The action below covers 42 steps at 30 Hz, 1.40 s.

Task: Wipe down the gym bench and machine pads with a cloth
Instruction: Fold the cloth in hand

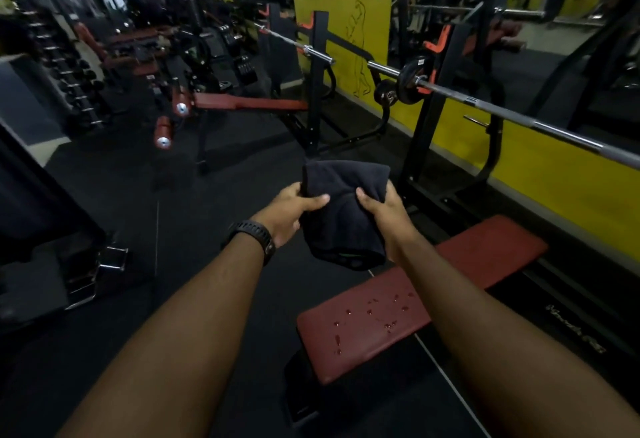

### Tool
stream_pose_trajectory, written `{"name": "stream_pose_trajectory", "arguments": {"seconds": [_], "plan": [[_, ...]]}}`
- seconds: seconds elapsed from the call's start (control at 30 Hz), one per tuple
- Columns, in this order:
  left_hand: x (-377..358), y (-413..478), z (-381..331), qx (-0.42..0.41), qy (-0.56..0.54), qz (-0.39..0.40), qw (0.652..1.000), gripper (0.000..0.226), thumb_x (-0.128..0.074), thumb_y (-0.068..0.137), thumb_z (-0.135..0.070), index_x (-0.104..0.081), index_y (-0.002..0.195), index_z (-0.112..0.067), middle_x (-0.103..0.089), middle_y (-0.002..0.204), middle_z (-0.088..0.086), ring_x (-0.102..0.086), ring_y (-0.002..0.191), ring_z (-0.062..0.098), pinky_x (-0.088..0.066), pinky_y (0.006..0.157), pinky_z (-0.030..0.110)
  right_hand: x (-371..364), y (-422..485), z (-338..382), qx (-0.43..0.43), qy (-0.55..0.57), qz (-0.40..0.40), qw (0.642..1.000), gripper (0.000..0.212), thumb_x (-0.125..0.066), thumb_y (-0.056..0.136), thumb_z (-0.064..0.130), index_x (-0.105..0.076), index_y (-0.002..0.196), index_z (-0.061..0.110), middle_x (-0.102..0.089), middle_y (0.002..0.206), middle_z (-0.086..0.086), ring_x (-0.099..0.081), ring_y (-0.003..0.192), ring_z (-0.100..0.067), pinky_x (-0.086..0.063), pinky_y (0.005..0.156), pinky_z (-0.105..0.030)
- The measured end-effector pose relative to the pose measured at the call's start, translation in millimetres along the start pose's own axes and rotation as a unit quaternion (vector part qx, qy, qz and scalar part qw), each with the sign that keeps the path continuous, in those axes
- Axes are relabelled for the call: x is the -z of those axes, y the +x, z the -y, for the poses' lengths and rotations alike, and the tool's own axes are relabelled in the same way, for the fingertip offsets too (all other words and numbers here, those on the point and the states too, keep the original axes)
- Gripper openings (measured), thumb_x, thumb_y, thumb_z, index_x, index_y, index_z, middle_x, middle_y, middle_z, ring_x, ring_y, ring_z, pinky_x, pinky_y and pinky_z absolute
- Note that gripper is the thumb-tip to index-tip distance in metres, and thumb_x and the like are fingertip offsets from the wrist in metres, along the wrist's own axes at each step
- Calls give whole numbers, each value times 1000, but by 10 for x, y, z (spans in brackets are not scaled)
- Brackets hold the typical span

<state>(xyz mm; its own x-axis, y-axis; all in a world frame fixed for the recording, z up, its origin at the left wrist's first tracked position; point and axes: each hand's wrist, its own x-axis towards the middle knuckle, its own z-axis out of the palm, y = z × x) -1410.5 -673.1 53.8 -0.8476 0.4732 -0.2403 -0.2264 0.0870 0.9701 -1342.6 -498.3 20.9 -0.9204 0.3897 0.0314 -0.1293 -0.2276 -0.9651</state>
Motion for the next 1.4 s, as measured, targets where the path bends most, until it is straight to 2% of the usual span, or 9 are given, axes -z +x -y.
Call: {"name": "stream_pose_trajectory", "arguments": {"seconds": [0.27, 0.5, 0.6, 0.7, 0.87, 1.03, 1.13, 1.27, 1.4], "plan": [[32, 238, 149, -58, 23, -87, 994, 29, -61, 101, -11, -52, 128, -18, -65, 128, 7, -67, 110, 19, -59, 91, 38, -50, 134, -122, -32, 22, 36, 999, 68, -63, 83, -14, -50, 137, 25, -69, 124, -2, -69, 110, -19, -59, 90, -42], [153, 277, 121, 47, 3, 48, 998, 63, -58, 100, -2, -38, 145, -42, -61, 136, -1, -61, 123, 22, -56, 97, 45, 34, 249, -145, 12, 30, 11, 999, 37, -53, 92, -18, -66, 100, 16, -73, 99, -4, -71, 92, -23, -61, 76, -34], [32, 324, 110, -7, -9, -43, 999, 37, -50, 104, -1, -53, 130, -26, -66, 130, 14, -64, 119, 30, -54, 97, 46, 79, 304, -157, 4, 112, 33, 993, 32, -51, 91, -14, -66, 79, 12, -73, 106, -8, -70, 91, -26, -60, 74, -37], [-76, 436, 111, 5, 47, -67, 997, 26, -44, 109, -25, -56, 133, -27, -70, 125, 4, -68, 112, 22, -58, 90, 45, 112, 359, -196, -11, 136, 73, 988, 30, -55, 88, -2, -70, 76, 20, -69, 125, -11, -68, 102, -31, -55, 85, -46], [-93, 548, 123, 85, -10, -95, 992, 29, -45, 102, -33, -67, 109, -14, -73, 109, 13, -66, 113, 33, -55, 83, 40, 249, 409, -288, 6, 50, 142, 989, 33, -53, 82, -5, -70, 70, 20, -63, 132, -19, -65, 110, -36, -57, 83, -42], [-47, 556, 142, 101, -170, -45, 979, 62, -56, 92, -53, -63, 129, -3, -70, 124, 21, -65, 117, 40, -55, 94, 47, 390, 399, -371, 11, -133, 190, 973, 63, -46, 73, -29, -74, 63, 27, -59, 134, -4, -61, 120, -23, -56, 90, -36], [-109, 577, 219, 52, -96, -70, 992, 32, -65, 92, -7, -67, 123, -5, -71, 113, 18, -65, 116, 37, -57, 90, 39, 391, 320, -403, -77, -129, 231, 961, 36, -54, 64, -6, -77, 74, 20, -62, 123, -3, -61, 109, -21, -50, 78, -34], [-146, 576, 362, 15, -68, -71, 995, 45, -57, 87, 16, -68, 124, -6, -70, 117, 13, -65, 108, 24, -55, 96, 33, 312, 239, -484, -190, 36, 139, 971, 25, -66, 69, 30, -54, 87, 18, -57, 81, -1, -55, 79, -18, -44, 66, -30], [-106, 542, 594, 19, -45, -47, 998, 48, -57, 88, 18, -65, 128, -7, -69, 121, 5, -65, 111, 18, -54, 95, 29, 380, 247, -749, -206, -166, 175, 949, 61, -77, 81, 57, -51, 125, 23, -66, 117, 2, -66, 108, -16, -57, 81, -31]]}}
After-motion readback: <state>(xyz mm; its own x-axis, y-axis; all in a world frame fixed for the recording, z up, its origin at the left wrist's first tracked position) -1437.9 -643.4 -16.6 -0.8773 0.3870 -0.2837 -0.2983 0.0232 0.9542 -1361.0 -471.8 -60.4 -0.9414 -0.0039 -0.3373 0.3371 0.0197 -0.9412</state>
